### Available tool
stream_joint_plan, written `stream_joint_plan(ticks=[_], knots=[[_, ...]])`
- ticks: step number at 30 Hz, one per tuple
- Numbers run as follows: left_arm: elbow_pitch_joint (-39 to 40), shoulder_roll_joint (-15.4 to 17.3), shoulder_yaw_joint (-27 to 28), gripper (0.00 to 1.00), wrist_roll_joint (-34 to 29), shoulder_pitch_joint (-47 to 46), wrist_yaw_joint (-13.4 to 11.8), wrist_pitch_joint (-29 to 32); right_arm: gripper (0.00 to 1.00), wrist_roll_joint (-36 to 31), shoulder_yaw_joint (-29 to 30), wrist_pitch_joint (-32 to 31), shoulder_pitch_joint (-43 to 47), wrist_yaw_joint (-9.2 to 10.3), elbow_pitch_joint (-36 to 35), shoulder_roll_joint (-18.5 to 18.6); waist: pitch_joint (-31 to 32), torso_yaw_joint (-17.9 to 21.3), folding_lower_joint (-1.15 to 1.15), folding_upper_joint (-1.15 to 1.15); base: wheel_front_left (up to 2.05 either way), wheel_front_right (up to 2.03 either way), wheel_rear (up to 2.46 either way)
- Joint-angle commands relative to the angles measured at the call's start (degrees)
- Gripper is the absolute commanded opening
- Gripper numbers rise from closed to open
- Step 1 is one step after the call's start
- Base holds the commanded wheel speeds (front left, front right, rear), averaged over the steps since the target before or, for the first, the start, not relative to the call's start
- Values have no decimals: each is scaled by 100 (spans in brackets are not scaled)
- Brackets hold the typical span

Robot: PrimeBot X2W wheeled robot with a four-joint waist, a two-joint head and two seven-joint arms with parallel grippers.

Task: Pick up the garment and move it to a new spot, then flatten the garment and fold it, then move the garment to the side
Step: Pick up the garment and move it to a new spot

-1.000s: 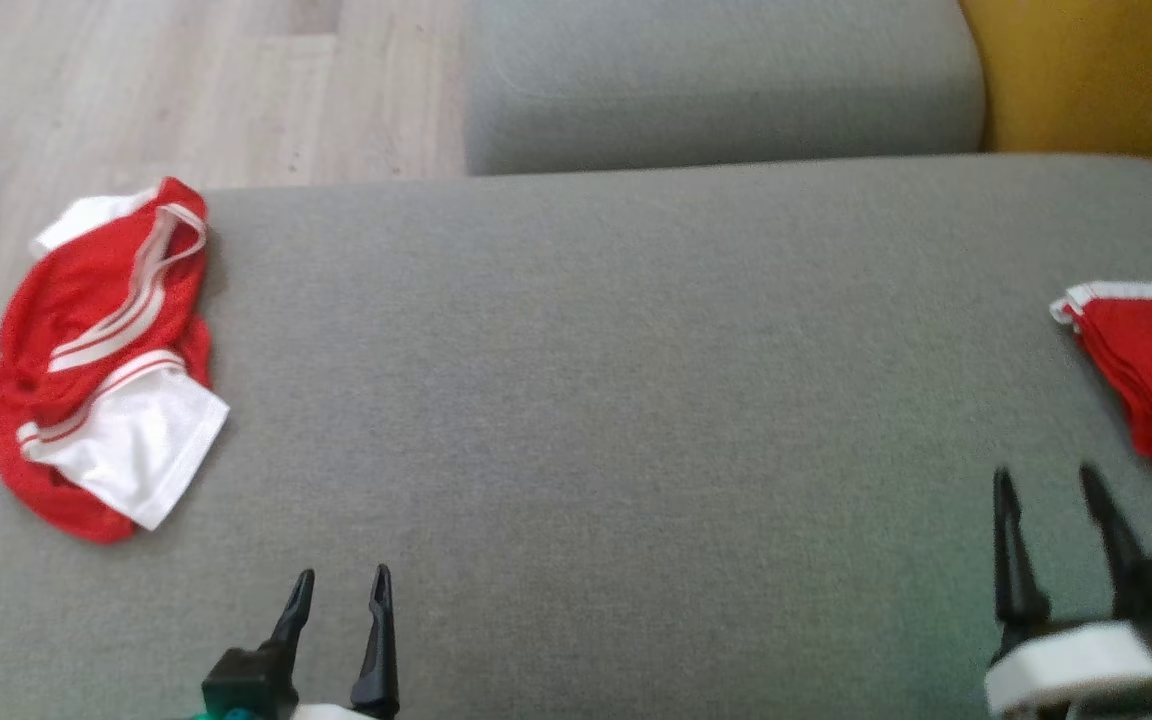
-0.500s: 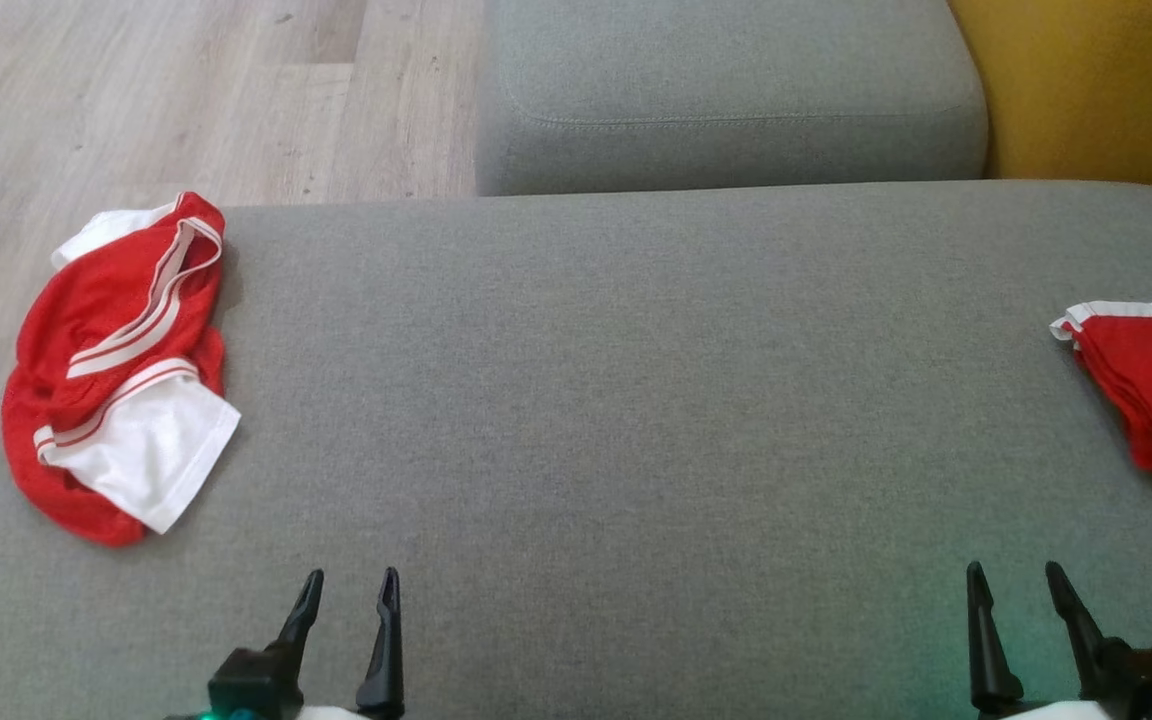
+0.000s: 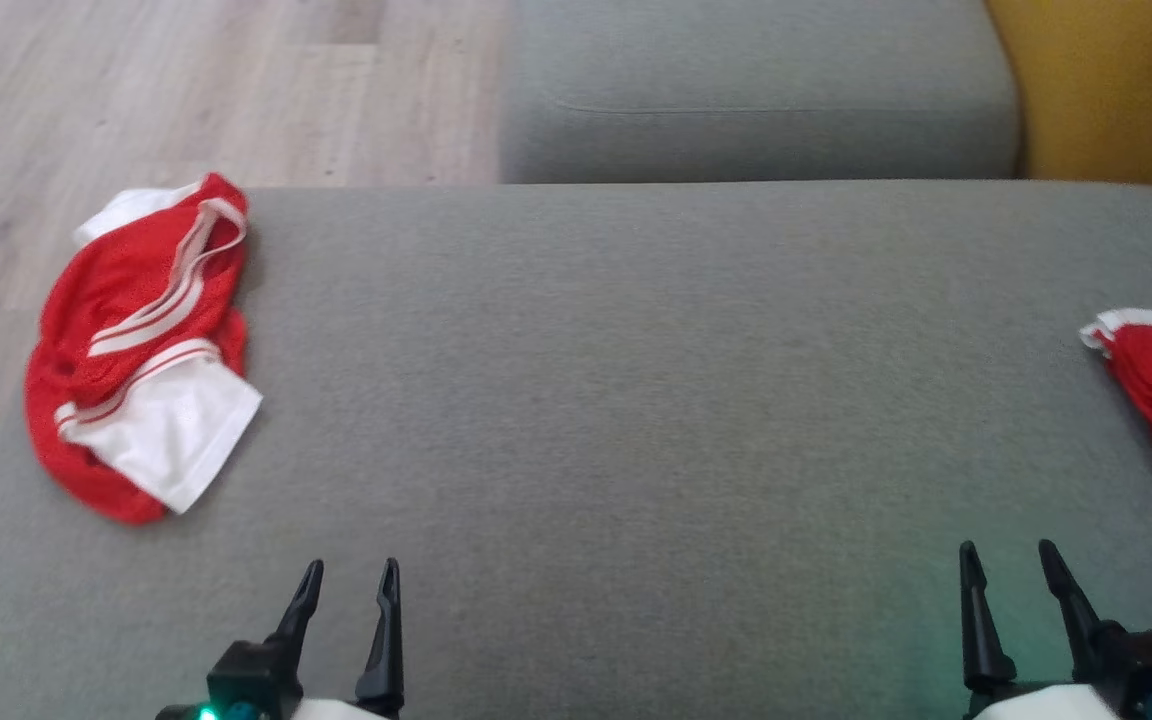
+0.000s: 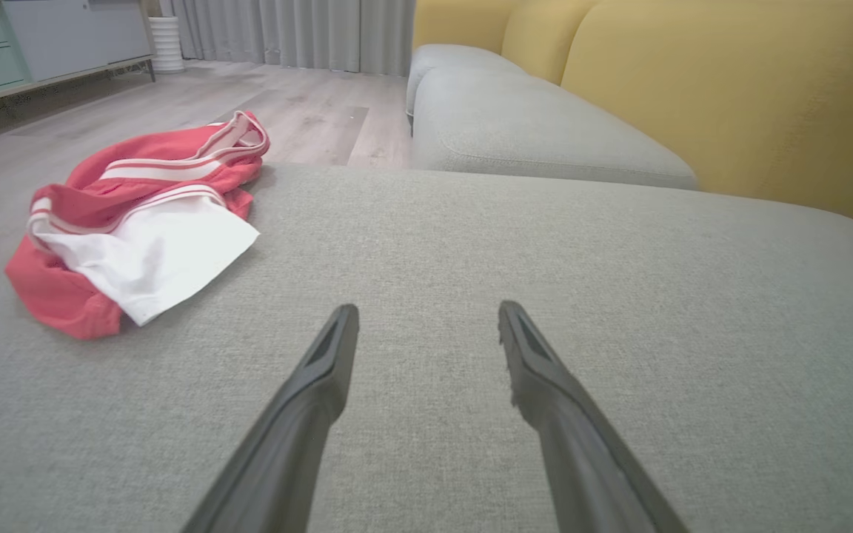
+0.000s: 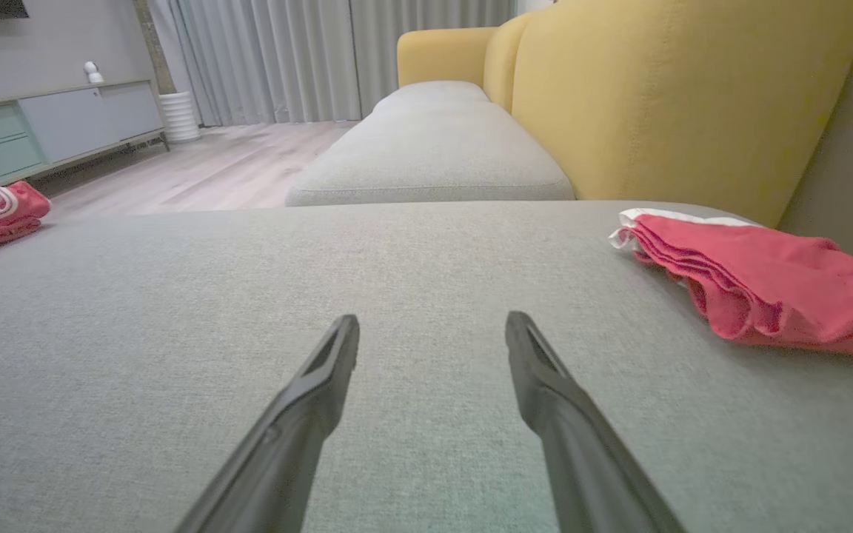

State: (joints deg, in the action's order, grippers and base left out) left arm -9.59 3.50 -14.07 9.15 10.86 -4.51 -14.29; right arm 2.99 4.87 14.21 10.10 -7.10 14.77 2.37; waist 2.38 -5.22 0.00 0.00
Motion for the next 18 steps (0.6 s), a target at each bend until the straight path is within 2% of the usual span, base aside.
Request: stream_joint_plan(ticks=[1,6,8,9,11,14,18], knots=[[190,-40,206,100,-38,-314,-9,-71,100,26,-161,78,-192,-39,-205,52,16,-128,0,0,0,0,0],[207,-50,171,100,-38,-339,-4,-71,100,103,-263,78,-140,-39,-280,51,71,-710,0,0,0,0,0],[219,-52,169,100,-24,-309,-25,-71,100,132,-321,78,-135,-39,-281,51,97,-993,0,0,0,0,0],[229,-54,183,100,-11,-254,-43,-71,100,159,-384,78,-141,-39,-269,51,129,-1277,0,0,0,0,0],[235,-55,229,100,4,-175,-67,-71,100,171,-463,78,-153,-39,-253,51,154,-1512,0,0,0,0,0],[273,-56,290,100,17,-78,-94,-71,100,206,-562,78,-160,-39,-229,51,171,-1779,0,0,0,0,0],[344,-58,348,100,29,11,-104,-71,100,247,-660,78,-156,-39,-187,51,176,-1918,0,0,0,0,0]])
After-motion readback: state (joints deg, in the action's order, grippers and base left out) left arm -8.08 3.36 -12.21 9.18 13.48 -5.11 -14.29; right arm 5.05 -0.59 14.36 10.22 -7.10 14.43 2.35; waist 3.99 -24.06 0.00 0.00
